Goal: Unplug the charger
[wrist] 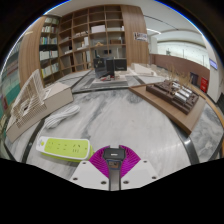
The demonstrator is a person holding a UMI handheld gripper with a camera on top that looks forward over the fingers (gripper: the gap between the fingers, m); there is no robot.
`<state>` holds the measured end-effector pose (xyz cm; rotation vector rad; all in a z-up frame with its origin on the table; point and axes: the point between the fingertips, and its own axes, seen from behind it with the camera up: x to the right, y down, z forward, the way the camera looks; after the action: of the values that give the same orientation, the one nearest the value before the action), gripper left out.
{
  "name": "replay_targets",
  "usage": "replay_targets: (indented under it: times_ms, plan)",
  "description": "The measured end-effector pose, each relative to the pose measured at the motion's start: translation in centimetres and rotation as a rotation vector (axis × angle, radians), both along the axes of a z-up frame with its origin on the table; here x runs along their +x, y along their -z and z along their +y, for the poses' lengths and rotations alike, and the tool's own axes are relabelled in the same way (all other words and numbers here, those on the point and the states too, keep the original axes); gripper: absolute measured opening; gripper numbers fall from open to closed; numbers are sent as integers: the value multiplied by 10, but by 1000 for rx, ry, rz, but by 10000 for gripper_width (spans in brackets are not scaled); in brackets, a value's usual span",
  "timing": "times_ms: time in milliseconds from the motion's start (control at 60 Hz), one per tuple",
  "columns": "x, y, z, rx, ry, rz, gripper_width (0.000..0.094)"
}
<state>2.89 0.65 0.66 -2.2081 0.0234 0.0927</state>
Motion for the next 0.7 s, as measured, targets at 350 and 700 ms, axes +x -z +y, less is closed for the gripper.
replay_targets:
  times_ms: [350,700]
  plan:
    - [1,9,7,10,-7,-34,672]
    - [8,-39,-46,81,-78,-19,838]
